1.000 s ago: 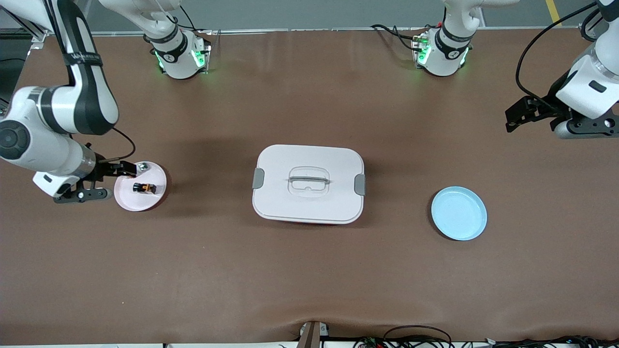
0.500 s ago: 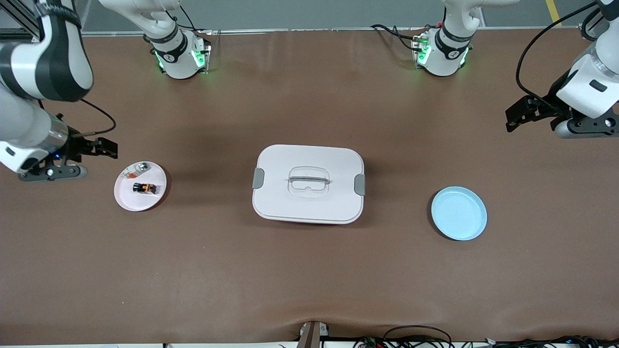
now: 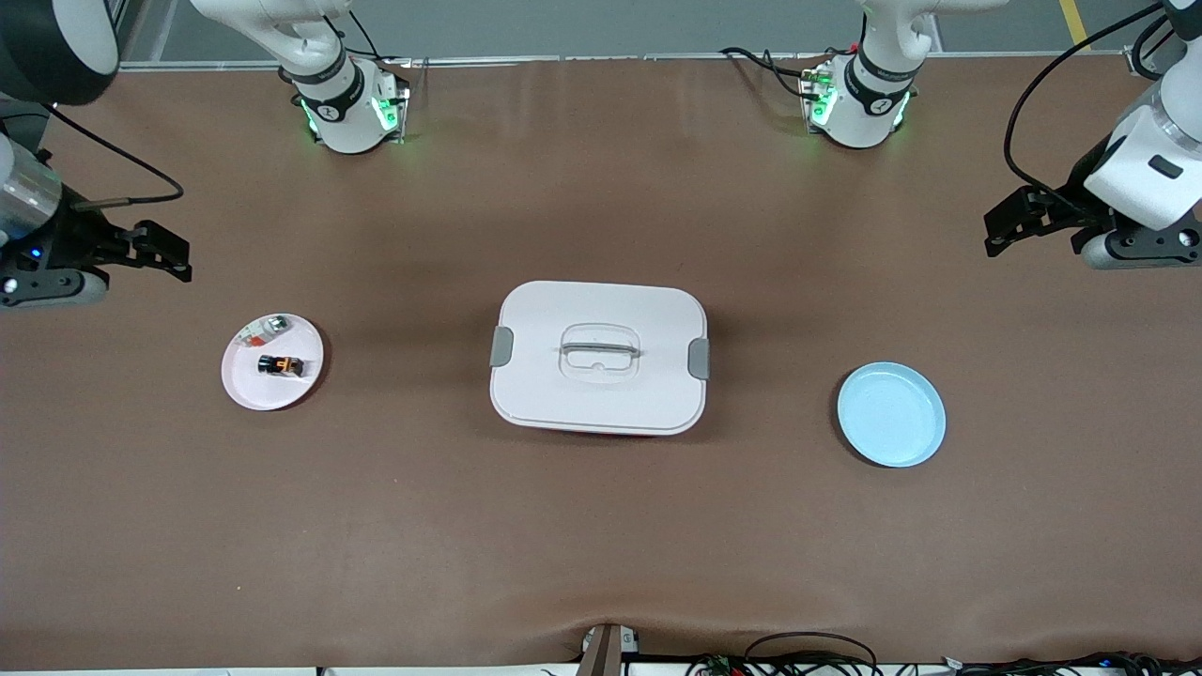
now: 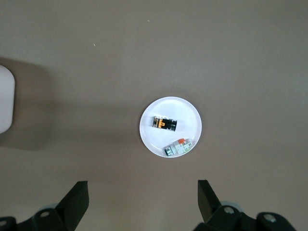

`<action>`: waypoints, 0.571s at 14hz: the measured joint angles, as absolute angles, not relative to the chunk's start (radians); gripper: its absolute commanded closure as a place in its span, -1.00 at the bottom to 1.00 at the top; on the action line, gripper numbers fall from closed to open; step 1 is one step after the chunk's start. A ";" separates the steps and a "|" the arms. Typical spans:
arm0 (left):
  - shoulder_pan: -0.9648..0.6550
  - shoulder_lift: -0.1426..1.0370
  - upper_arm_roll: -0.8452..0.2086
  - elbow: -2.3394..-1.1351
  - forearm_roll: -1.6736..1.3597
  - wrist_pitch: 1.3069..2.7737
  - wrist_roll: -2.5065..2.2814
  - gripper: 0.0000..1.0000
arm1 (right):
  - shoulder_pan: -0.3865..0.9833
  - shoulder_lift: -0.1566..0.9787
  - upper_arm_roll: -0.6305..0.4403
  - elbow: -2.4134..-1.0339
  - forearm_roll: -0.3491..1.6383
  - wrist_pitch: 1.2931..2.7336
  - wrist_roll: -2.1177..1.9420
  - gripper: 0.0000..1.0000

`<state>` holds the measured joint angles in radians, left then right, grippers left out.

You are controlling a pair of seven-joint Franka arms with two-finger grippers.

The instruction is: Transfer orange switch to right arm and place

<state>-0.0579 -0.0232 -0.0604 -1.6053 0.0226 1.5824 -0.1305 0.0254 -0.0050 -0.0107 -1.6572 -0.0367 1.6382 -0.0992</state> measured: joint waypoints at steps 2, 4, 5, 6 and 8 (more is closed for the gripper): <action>-0.057 -0.023 -0.060 -1.605 0.023 1.582 -0.131 -1.00 | 0.025 -0.032 -0.013 -1.645 -0.028 1.616 -0.095 -1.00; -0.056 -0.024 -0.060 -1.604 0.023 1.582 -0.131 -1.00 | 0.025 -0.077 -0.013 -1.644 -0.018 1.581 -0.073 -1.00; -0.055 -0.024 -0.060 -1.604 0.023 1.582 -0.131 -1.00 | 0.025 -0.102 -0.013 -1.648 -0.013 1.564 -0.062 -1.00; -0.055 -0.024 -0.060 -1.603 0.023 1.582 -0.131 -1.00 | 0.025 -0.135 -0.013 -1.664 -0.010 1.558 -0.056 -1.00; -0.056 -0.025 -0.060 -1.603 0.023 1.582 -0.130 -1.00 | 0.025 -0.221 -0.013 -1.745 -0.007 1.574 -0.050 -1.00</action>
<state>-0.0555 -0.0247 -0.0603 -1.6027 0.0226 1.5823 -0.1305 0.0255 -0.2205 -0.0128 -1.7451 -0.0066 1.5739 -0.0499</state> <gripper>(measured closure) 0.000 0.000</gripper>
